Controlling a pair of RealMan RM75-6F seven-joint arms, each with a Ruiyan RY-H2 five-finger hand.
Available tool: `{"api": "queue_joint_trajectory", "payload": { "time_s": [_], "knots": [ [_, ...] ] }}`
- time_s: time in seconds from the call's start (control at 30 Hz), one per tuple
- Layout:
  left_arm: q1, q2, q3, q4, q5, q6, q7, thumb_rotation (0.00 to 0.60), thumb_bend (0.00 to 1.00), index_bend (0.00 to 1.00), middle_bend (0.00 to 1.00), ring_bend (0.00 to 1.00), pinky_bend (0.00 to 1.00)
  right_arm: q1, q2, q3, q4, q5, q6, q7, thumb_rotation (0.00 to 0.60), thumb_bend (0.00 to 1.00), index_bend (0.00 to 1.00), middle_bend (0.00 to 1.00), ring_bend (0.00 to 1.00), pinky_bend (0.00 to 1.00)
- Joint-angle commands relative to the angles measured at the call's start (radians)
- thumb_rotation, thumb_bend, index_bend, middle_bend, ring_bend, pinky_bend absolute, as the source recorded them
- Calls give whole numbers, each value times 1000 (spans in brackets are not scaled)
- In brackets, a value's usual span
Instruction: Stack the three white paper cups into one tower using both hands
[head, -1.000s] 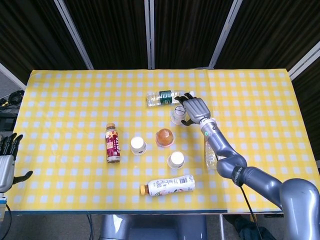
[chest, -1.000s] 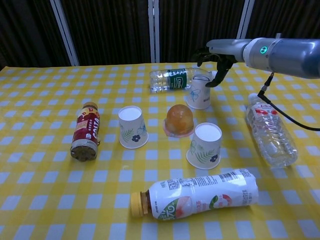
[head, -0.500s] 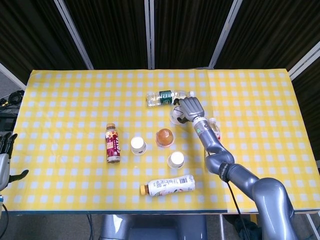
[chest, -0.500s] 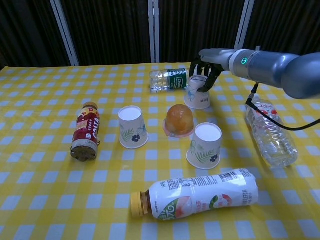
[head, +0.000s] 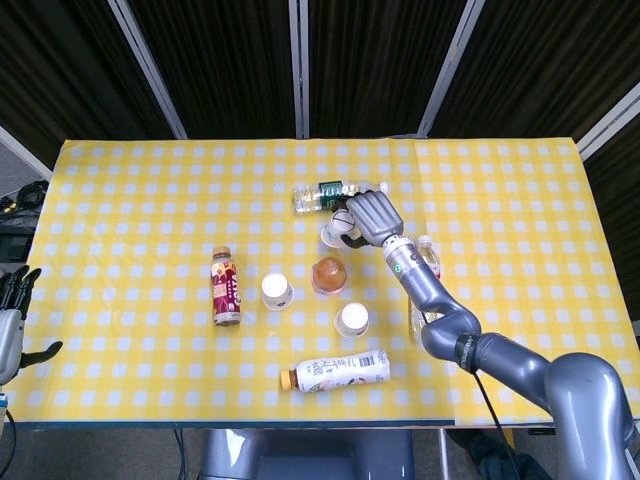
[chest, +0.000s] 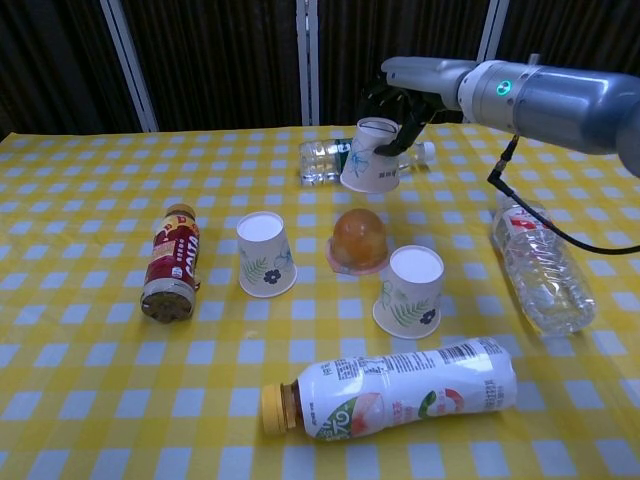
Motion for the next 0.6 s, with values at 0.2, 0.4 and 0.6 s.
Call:
{"api": "queue_joint_trajectory", "payload": {
  "time_s": [0.2, 0.4, 0.6],
  "knots": [
    [-5, 12, 10, -8, 23, -8, -24, 600, 0, 0, 0, 0, 0, -167, 367, -73, -606, -103, 193, -158, 600, 248, 399, 456, 393, 376],
    [-4, 19, 20, -22, 47, -2, -31, 600, 0, 0, 0, 0, 0, -245, 487, -152, -762, -208, 255, -195, 600, 248, 397, 453, 393, 376],
    [2, 22, 30, -31, 65, 8, -33, 600, 0, 0, 0, 0, 0, -292, 528, -209, -802, -276, 282, -198, 600, 247, 397, 453, 393, 376]
  ]
}}
